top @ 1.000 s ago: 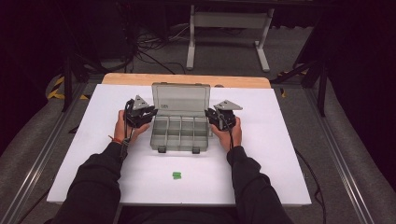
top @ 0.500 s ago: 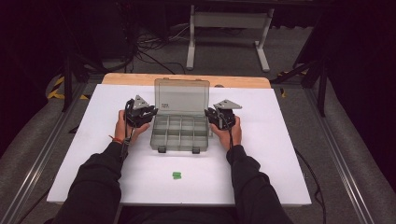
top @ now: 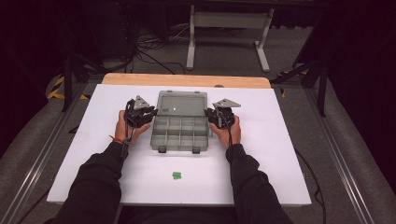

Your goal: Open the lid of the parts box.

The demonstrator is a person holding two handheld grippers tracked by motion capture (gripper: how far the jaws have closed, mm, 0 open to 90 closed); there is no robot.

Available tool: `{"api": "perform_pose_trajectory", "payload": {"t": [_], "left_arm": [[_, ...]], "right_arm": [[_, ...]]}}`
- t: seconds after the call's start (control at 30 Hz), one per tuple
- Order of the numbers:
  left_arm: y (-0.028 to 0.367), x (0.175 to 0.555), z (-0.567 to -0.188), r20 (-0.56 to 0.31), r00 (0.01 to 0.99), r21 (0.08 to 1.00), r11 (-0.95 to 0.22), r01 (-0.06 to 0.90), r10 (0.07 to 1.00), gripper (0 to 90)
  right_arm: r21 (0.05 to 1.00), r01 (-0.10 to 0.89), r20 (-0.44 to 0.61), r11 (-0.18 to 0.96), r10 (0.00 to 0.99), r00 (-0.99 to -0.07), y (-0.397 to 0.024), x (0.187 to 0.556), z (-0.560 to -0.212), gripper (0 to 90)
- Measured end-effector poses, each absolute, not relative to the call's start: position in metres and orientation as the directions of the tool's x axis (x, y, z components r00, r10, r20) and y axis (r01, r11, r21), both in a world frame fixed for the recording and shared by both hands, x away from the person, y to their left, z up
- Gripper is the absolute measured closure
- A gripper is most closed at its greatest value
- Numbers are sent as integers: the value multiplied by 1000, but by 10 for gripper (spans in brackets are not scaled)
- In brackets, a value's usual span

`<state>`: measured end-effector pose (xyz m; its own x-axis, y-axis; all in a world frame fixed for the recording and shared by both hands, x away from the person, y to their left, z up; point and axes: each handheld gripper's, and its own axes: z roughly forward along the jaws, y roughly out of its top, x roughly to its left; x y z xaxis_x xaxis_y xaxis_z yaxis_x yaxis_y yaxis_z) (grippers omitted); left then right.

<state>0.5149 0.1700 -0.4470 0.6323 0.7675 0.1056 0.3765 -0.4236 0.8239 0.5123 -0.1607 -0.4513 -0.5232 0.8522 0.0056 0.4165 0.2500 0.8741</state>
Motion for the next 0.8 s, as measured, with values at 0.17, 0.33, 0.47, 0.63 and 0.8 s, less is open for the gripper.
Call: {"api": "perform_pose_trajectory", "payload": {"t": [0.17, 0.33, 0.47, 0.63, 0.8], "left_arm": [[171, 515, -445, 111, 641, 820, -435, 373, 759, 751], [175, 509, -435, 129, 659, 829, -445, 339, 741, 759], [179, 501, -424, 137, 674, 837, -449, 313, 726, 758], [184, 488, -412, 158, 701, 849, -459, 263, 695, 748], [186, 475, -405, 181, 729, 852, -475, 218, 660, 743]], "right_arm": [[871, 406, -21, 276, 848, -530, -160, 511, -449, 790], [878, 382, -37, 287, 838, -544, -161, 509, -443, 782], [884, 361, -51, 296, 830, -555, -164, 504, -436, 779], [891, 327, -72, 315, 810, -582, -167, 493, -428, 774], [896, 304, -83, 324, 794, -602, -170, 485, -424, 771]]}}
